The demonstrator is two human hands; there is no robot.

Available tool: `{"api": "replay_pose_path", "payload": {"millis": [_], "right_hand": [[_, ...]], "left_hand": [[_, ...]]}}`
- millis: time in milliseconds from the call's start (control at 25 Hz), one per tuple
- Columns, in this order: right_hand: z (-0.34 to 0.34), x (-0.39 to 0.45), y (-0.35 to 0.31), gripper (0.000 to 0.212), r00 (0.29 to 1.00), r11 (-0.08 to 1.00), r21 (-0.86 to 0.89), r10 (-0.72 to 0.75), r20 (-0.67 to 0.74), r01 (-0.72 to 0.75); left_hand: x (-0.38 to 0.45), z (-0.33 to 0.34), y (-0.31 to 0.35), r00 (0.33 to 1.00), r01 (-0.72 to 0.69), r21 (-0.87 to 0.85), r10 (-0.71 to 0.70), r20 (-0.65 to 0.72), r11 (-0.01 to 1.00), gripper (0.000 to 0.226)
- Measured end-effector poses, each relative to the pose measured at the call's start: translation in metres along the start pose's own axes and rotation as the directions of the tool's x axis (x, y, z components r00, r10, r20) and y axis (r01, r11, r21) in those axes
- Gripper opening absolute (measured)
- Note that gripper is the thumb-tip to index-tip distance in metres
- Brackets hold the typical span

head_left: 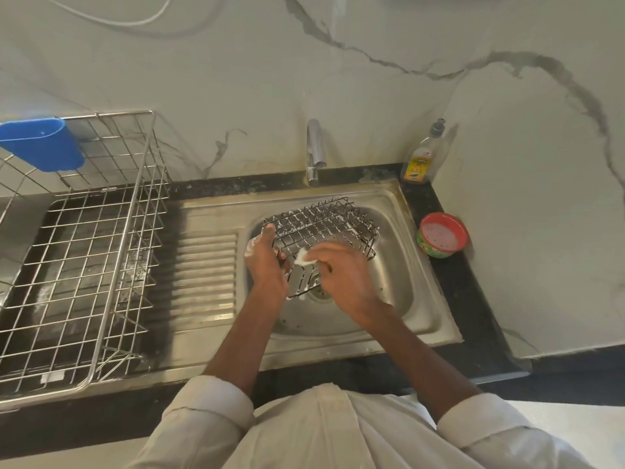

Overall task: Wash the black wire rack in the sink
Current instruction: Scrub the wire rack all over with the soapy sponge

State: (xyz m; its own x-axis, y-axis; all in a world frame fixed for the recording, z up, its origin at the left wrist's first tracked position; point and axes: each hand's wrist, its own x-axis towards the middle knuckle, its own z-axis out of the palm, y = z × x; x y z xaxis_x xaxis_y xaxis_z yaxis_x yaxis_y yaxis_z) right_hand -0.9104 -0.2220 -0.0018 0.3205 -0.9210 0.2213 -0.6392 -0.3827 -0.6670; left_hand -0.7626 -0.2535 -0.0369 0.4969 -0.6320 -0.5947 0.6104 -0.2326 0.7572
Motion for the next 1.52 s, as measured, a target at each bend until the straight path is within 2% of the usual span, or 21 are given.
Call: {"api": "replay_pose_path", "payload": {"millis": [40, 120, 160, 240, 280, 360, 400, 440, 480, 560, 640, 680, 760, 840, 920, 1000, 1240, 1360, 1440, 1520], "right_hand": [[0.003, -0.002, -0.004, 0.032, 0.997, 0.994, 0.103, -0.053, 0.057, 0.047], [-0.002, 0.007, 0.006, 0.033, 0.996, 0.996, 0.085, -0.031, 0.084, 0.023], [-0.008, 0.011, 0.015, 0.034, 0.997, 0.998, -0.027, 0.058, 0.051, -0.056], [-0.017, 0.015, 0.024, 0.036, 0.965, 0.936, -0.244, 0.263, 0.002, -0.255], [-0.016, 0.016, 0.020, 0.035, 0.965, 0.935, -0.253, 0.260, 0.018, -0.247], [-0.006, 0.014, 0.001, 0.032, 0.987, 0.993, -0.091, 0.090, 0.131, -0.078], [-0.003, 0.011, -0.005, 0.031, 0.985, 0.999, -0.034, 0.047, 0.164, -0.041], [-0.004, 0.011, -0.002, 0.031, 0.987, 0.997, -0.031, 0.070, 0.142, -0.066], [-0.012, 0.016, 0.007, 0.032, 0.982, 0.983, -0.074, 0.175, 0.066, -0.170], [-0.033, 0.025, 0.044, 0.034, 0.901, 0.884, -0.184, 0.409, -0.143, -0.430], [-0.051, 0.027, 0.073, 0.034, 0.817, 0.788, -0.238, 0.503, -0.282, -0.567], [-0.052, 0.028, 0.077, 0.035, 0.798, 0.769, -0.245, 0.511, -0.320, -0.591], [-0.041, 0.032, 0.065, 0.032, 0.843, 0.806, -0.271, 0.455, -0.287, -0.527], [-0.035, 0.040, 0.052, 0.027, 0.906, 0.876, -0.268, 0.335, -0.258, -0.401], [-0.044, 0.063, 0.055, 0.027, 0.897, 0.904, -0.203, 0.299, -0.326, -0.375], [-0.058, 0.083, 0.066, 0.028, 0.870, 0.896, -0.157, 0.341, -0.357, -0.416], [-0.059, 0.047, 0.075, 0.032, 0.889, 0.831, -0.324, 0.389, -0.240, -0.452], [-0.037, 0.038, 0.046, 0.028, 0.946, 0.933, -0.163, 0.306, -0.110, -0.321], [-0.040, 0.062, 0.042, 0.030, 0.909, 0.920, -0.095, 0.354, -0.219, -0.381], [-0.051, 0.084, 0.050, 0.034, 0.811, 0.840, -0.118, 0.460, -0.361, -0.529]], "left_hand": [[0.001, 0.000, -0.001, 1.000, 0.010, -0.021, -0.010, -0.013, 1.000, 0.010], [-0.001, 0.001, -0.001, 0.999, 0.037, -0.022, -0.038, -0.028, 0.999, 0.008], [-0.002, 0.001, -0.001, 0.999, 0.041, -0.007, -0.041, -0.025, 0.999, 0.006], [-0.005, 0.000, -0.001, 1.000, 0.021, 0.020, -0.022, 0.010, 1.000, 0.008], [-0.006, 0.000, -0.002, 1.000, 0.005, 0.039, -0.006, 0.028, 0.999, 0.009], [-0.006, -0.001, -0.003, 0.999, -0.027, 0.080, 0.024, 0.039, 0.996, 0.011], [-0.006, -0.002, -0.003, 0.998, -0.037, 0.095, 0.033, 0.049, 0.995, 0.012], [-0.006, -0.003, -0.003, 0.997, -0.045, 0.103, 0.038, 0.068, 0.994, 0.012], [-0.007, -0.003, -0.002, 0.994, -0.054, 0.111, 0.043, 0.096, 0.992, 0.013], [-0.010, -0.005, 0.003, 0.989, -0.069, 0.132, 0.050, 0.138, 0.989, 0.011], [-0.012, -0.006, 0.005, 0.986, -0.079, 0.156, 0.054, 0.158, 0.985, 0.014], [-0.013, -0.005, 0.006, 0.985, -0.080, 0.168, 0.052, 0.164, 0.983, 0.018], [-0.013, -0.004, 0.007, 0.983, -0.092, 0.187, 0.060, 0.171, 0.978, 0.026], [-0.012, -0.005, 0.008, 0.976, -0.120, 0.190, 0.080, 0.203, 0.974, 0.031], [-0.012, -0.007, 0.009, 0.960, -0.145, 0.185, 0.093, 0.263, 0.972, 0.033], [-0.015, -0.008, 0.008, 0.948, -0.162, 0.172, 0.104, 0.301, 0.972, 0.033], [-0.014, -0.013, 0.012, 0.956, -0.174, 0.152, 0.130, 0.265, 0.973, 0.027], [-0.012, -0.012, 0.011, 0.948, -0.202, 0.194, 0.142, 0.283, 0.960, 0.027], [-0.015, -0.009, 0.012, 0.933, -0.240, 0.229, 0.159, 0.324, 0.943, 0.025], [-0.018, -0.009, 0.013, 0.915, -0.287, 0.247, 0.188, 0.358, 0.925, 0.024]]}}
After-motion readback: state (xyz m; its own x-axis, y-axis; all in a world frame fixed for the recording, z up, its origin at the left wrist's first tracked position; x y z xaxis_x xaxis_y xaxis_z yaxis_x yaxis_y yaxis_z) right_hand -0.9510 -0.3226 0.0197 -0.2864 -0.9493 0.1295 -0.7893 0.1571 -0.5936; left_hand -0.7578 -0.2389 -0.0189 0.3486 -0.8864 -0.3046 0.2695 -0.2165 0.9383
